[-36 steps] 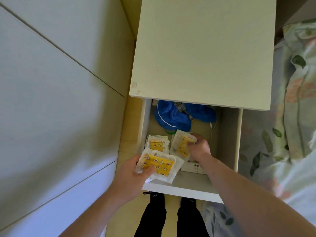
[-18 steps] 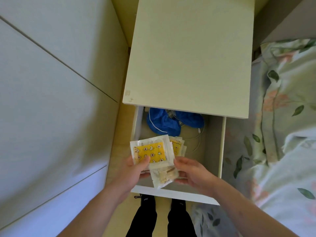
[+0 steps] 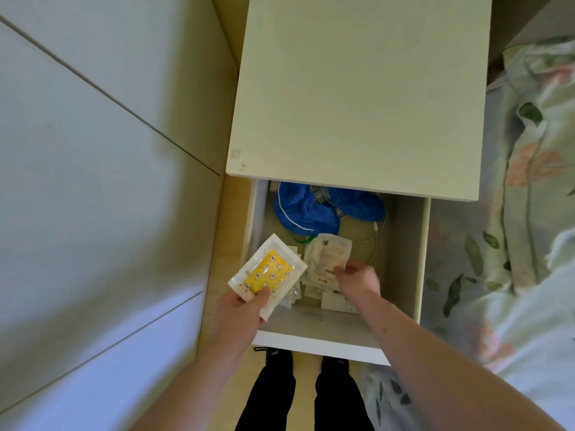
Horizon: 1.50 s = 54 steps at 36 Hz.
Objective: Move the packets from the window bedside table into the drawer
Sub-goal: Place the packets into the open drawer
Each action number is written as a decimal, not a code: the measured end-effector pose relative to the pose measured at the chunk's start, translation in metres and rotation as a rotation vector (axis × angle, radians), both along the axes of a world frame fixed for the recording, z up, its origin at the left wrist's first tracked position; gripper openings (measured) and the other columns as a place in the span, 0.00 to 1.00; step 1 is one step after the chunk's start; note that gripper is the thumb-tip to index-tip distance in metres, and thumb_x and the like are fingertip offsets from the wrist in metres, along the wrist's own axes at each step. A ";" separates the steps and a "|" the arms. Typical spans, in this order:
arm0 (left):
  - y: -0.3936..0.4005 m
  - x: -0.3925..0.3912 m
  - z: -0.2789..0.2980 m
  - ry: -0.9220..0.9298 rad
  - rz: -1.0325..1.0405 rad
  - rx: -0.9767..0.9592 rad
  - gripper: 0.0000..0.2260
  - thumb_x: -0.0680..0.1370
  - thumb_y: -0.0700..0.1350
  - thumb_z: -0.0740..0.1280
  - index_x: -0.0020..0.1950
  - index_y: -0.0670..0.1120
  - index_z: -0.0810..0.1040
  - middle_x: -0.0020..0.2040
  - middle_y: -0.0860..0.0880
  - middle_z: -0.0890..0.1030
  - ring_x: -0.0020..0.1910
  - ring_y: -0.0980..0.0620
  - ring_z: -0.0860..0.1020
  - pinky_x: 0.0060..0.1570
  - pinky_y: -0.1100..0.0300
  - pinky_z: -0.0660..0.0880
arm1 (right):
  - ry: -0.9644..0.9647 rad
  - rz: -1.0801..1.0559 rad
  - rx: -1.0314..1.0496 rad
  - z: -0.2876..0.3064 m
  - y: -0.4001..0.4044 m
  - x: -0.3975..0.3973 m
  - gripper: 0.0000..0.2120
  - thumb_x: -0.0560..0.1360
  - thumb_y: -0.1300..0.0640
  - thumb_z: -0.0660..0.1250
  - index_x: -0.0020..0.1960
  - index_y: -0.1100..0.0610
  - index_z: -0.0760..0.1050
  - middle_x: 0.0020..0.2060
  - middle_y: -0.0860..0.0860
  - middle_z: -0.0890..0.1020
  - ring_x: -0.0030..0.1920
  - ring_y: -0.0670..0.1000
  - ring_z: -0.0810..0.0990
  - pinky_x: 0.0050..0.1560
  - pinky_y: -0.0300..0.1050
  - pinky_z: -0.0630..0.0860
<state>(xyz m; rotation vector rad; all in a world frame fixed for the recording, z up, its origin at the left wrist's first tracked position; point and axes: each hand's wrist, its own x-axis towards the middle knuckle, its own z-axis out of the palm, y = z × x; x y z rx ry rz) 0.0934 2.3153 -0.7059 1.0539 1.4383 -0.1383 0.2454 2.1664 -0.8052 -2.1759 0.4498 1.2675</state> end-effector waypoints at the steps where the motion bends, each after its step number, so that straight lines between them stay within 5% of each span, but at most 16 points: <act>1: 0.000 -0.001 0.000 0.015 0.012 0.004 0.09 0.77 0.41 0.73 0.51 0.55 0.81 0.49 0.54 0.86 0.49 0.51 0.84 0.39 0.58 0.82 | -0.030 0.044 -0.030 0.000 0.000 -0.001 0.13 0.79 0.56 0.68 0.63 0.52 0.79 0.52 0.51 0.84 0.50 0.54 0.84 0.49 0.50 0.83; 4: 0.000 -0.002 0.000 0.052 0.033 -0.018 0.10 0.74 0.39 0.76 0.53 0.49 0.82 0.47 0.50 0.87 0.47 0.49 0.85 0.39 0.57 0.83 | -0.091 0.058 -0.020 0.008 -0.004 -0.005 0.16 0.80 0.52 0.67 0.67 0.49 0.76 0.56 0.50 0.84 0.52 0.53 0.84 0.52 0.55 0.84; 8: 0.002 -0.002 -0.002 0.067 -0.038 -0.131 0.11 0.74 0.42 0.77 0.55 0.47 0.84 0.46 0.50 0.88 0.47 0.50 0.86 0.47 0.52 0.84 | 0.113 -0.116 0.221 0.034 0.001 -0.007 0.16 0.81 0.42 0.62 0.65 0.47 0.77 0.53 0.47 0.85 0.51 0.49 0.85 0.55 0.51 0.83; 11: -0.001 0.003 -0.004 0.066 -0.124 -0.188 0.10 0.75 0.45 0.75 0.55 0.46 0.84 0.47 0.50 0.87 0.48 0.51 0.86 0.48 0.53 0.84 | 0.293 -0.188 0.394 0.055 0.003 -0.008 0.13 0.82 0.45 0.63 0.60 0.50 0.79 0.50 0.50 0.87 0.49 0.52 0.87 0.55 0.50 0.83; 14: -0.004 0.008 -0.003 0.072 -0.281 -0.187 0.09 0.75 0.48 0.74 0.55 0.49 0.85 0.49 0.51 0.87 0.50 0.52 0.84 0.48 0.53 0.84 | 0.275 -0.164 0.452 0.059 -0.003 -0.007 0.10 0.79 0.56 0.69 0.60 0.56 0.79 0.48 0.52 0.88 0.49 0.52 0.87 0.53 0.48 0.83; 17: -0.004 0.009 0.000 0.081 -0.538 -0.089 0.10 0.74 0.54 0.74 0.53 0.56 0.84 0.50 0.59 0.85 0.50 0.58 0.83 0.53 0.53 0.82 | 0.186 -0.162 0.388 0.051 -0.007 0.001 0.07 0.79 0.61 0.69 0.57 0.59 0.80 0.46 0.53 0.88 0.47 0.52 0.87 0.49 0.47 0.84; 22: 0.003 0.002 0.002 0.096 -0.603 0.037 0.11 0.74 0.52 0.74 0.56 0.57 0.82 0.55 0.65 0.79 0.51 0.64 0.79 0.47 0.69 0.73 | -0.060 0.014 0.173 0.026 -0.002 0.022 0.06 0.81 0.55 0.66 0.56 0.52 0.81 0.45 0.49 0.85 0.44 0.47 0.84 0.38 0.39 0.78; 27: 0.012 -0.006 0.008 0.075 -0.599 0.071 0.06 0.77 0.48 0.72 0.53 0.56 0.83 0.53 0.63 0.81 0.49 0.66 0.79 0.39 0.75 0.70 | -0.149 0.251 0.073 0.006 0.014 0.031 0.10 0.82 0.55 0.63 0.61 0.52 0.80 0.48 0.50 0.83 0.44 0.49 0.82 0.39 0.41 0.76; 30: 0.013 -0.007 0.014 0.090 -0.595 0.092 0.06 0.78 0.48 0.72 0.53 0.56 0.83 0.53 0.62 0.81 0.49 0.65 0.79 0.41 0.73 0.71 | -0.159 0.320 0.027 0.007 0.020 0.027 0.16 0.80 0.56 0.66 0.67 0.52 0.74 0.54 0.52 0.83 0.50 0.53 0.82 0.48 0.47 0.81; 33: 0.009 -0.007 0.022 0.093 -0.612 0.105 0.06 0.78 0.47 0.71 0.53 0.56 0.83 0.53 0.62 0.81 0.50 0.64 0.79 0.40 0.73 0.71 | -0.157 0.299 0.004 0.024 0.014 0.020 0.20 0.78 0.57 0.69 0.69 0.52 0.70 0.51 0.48 0.80 0.47 0.50 0.80 0.43 0.45 0.80; 36: 0.004 -0.004 0.039 0.087 -0.644 0.111 0.06 0.78 0.47 0.71 0.53 0.56 0.82 0.53 0.62 0.80 0.49 0.63 0.80 0.41 0.72 0.72 | -0.127 0.267 0.008 0.057 -0.003 0.011 0.27 0.76 0.56 0.71 0.72 0.52 0.66 0.56 0.51 0.76 0.51 0.53 0.82 0.49 0.51 0.84; 40: -0.004 0.001 0.080 0.069 -0.779 0.201 0.06 0.77 0.48 0.71 0.53 0.59 0.82 0.51 0.62 0.81 0.46 0.65 0.80 0.47 0.67 0.78 | -0.134 0.316 0.011 0.126 -0.033 -0.007 0.29 0.79 0.60 0.67 0.77 0.53 0.63 0.73 0.52 0.69 0.69 0.54 0.73 0.65 0.47 0.73; 44: -0.013 0.010 0.146 0.047 -0.899 0.275 0.06 0.79 0.51 0.69 0.53 0.61 0.80 0.52 0.63 0.80 0.46 0.64 0.79 0.41 0.70 0.74 | -0.148 0.280 0.078 0.211 -0.059 -0.027 0.26 0.80 0.58 0.65 0.76 0.46 0.64 0.70 0.50 0.73 0.64 0.52 0.78 0.63 0.52 0.79; 54: -0.030 0.016 0.295 -0.153 -1.300 0.506 0.07 0.79 0.50 0.70 0.56 0.58 0.80 0.55 0.60 0.79 0.49 0.64 0.77 0.43 0.70 0.70 | -0.377 0.150 0.125 0.384 -0.095 -0.083 0.20 0.80 0.53 0.66 0.71 0.44 0.70 0.64 0.42 0.75 0.64 0.45 0.75 0.64 0.42 0.73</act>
